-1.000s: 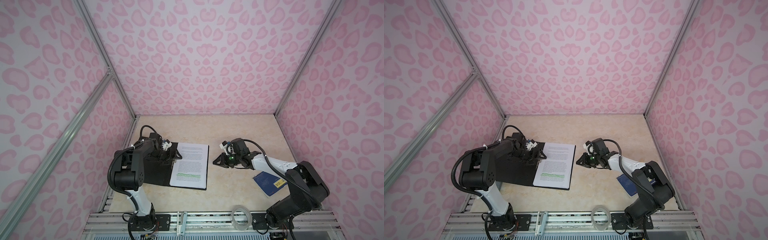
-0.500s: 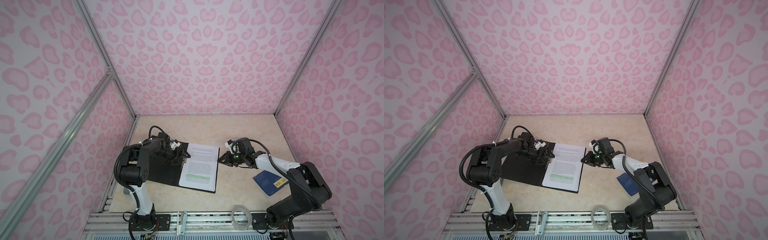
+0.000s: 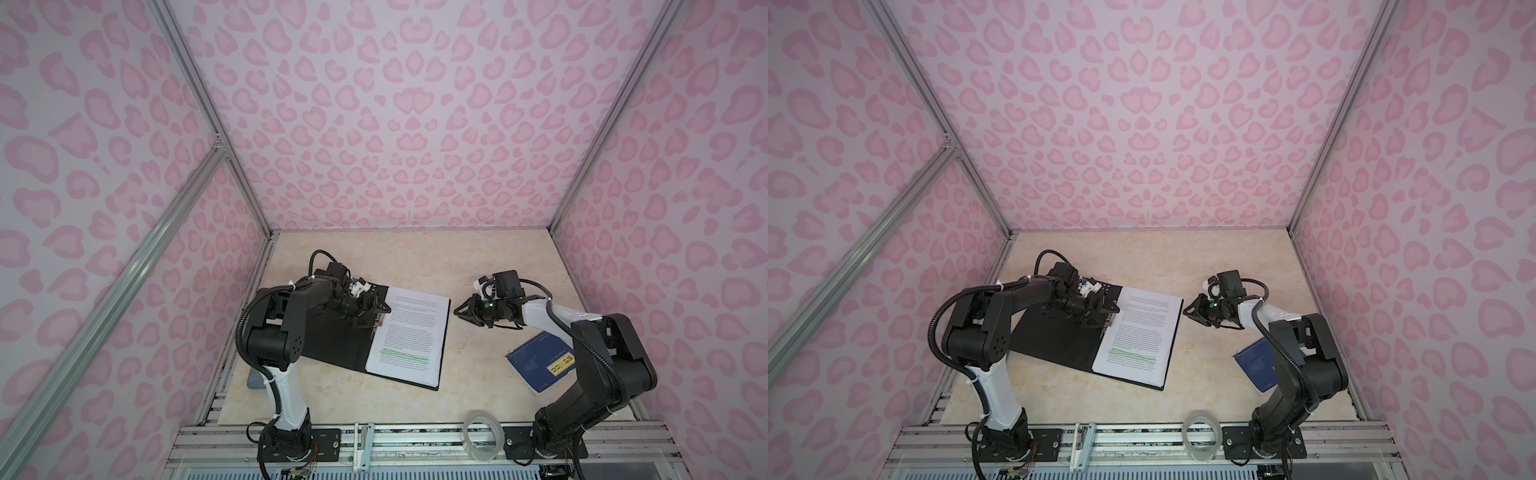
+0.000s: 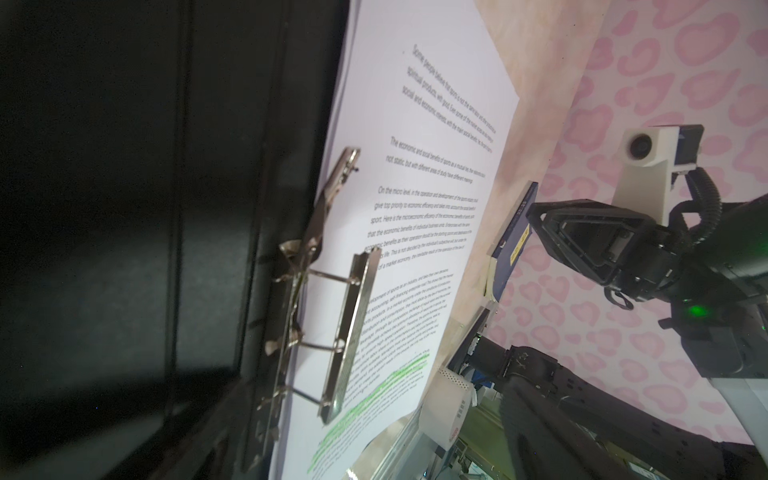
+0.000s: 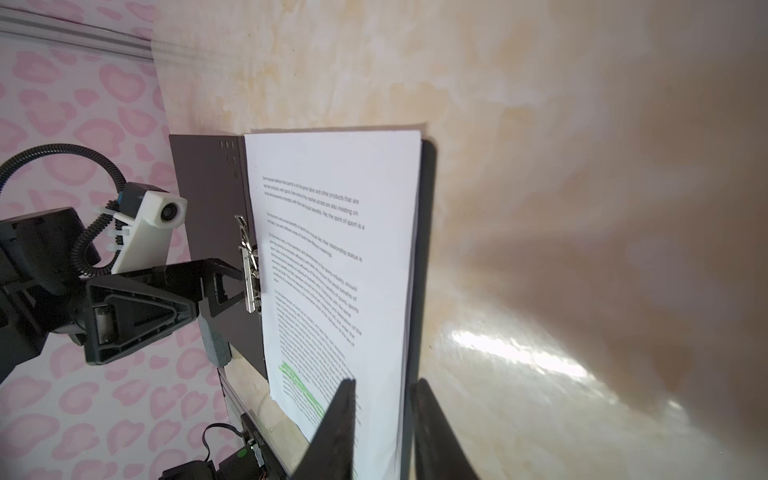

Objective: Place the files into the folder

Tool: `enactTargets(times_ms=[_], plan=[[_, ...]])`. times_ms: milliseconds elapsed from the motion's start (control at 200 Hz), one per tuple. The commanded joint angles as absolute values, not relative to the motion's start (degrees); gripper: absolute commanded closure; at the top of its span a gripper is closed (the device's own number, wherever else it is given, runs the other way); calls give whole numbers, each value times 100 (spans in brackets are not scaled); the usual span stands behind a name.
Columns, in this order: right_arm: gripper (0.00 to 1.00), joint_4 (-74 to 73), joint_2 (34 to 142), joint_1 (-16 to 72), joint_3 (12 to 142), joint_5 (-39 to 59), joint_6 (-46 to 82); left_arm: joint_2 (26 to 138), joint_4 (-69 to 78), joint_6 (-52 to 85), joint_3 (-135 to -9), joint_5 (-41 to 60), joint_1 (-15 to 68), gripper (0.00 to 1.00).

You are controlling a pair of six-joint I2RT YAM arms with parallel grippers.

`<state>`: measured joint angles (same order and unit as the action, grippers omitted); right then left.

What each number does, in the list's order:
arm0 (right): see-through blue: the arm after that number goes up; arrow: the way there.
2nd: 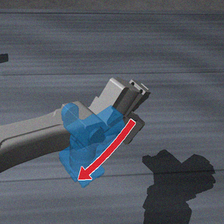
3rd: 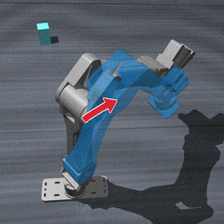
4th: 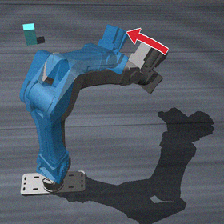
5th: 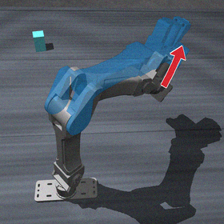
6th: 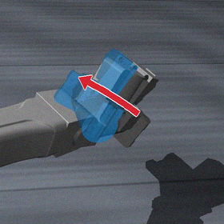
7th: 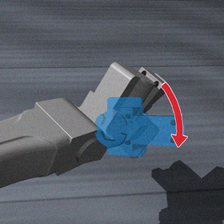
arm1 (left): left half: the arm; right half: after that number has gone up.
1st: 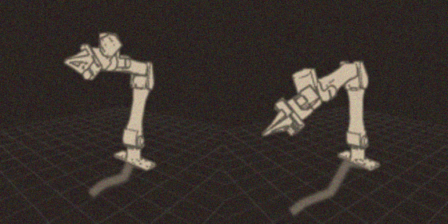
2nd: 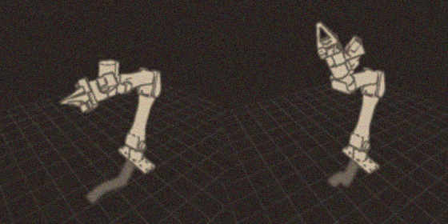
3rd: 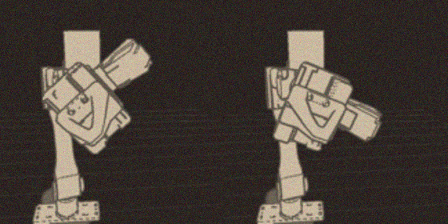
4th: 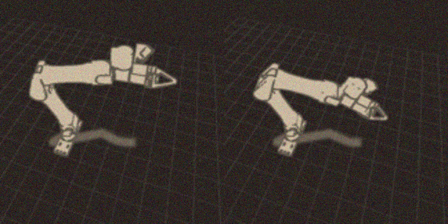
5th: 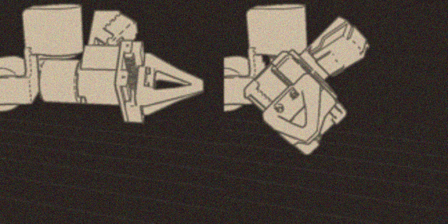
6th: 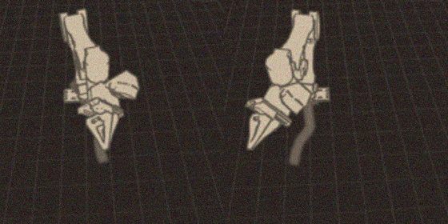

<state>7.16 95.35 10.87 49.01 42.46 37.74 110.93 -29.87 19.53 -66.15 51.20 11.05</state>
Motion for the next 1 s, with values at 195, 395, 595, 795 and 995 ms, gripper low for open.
enactTargets(times_ms=[195,395,595,795,995], plan=[[71,769,10276,853,5288,4439,3693,11122,-3161,1900,-6771,5001,1122,2],[70,884,10731,827,5634,4540,3633,11127,-3287,1841,-6846,4922,1103,2],[69,939,11123,783,5930,4623,3621,10988,-3364,1735,-6873,4805,985,2],[68,992,11522,777,6320,4806,3668,11024,-3515,1669,-6969,4846,828,2],[68,988,11831,773,6642,4996,3743,11158,-3589,1605,-6979,4990,779,2]])
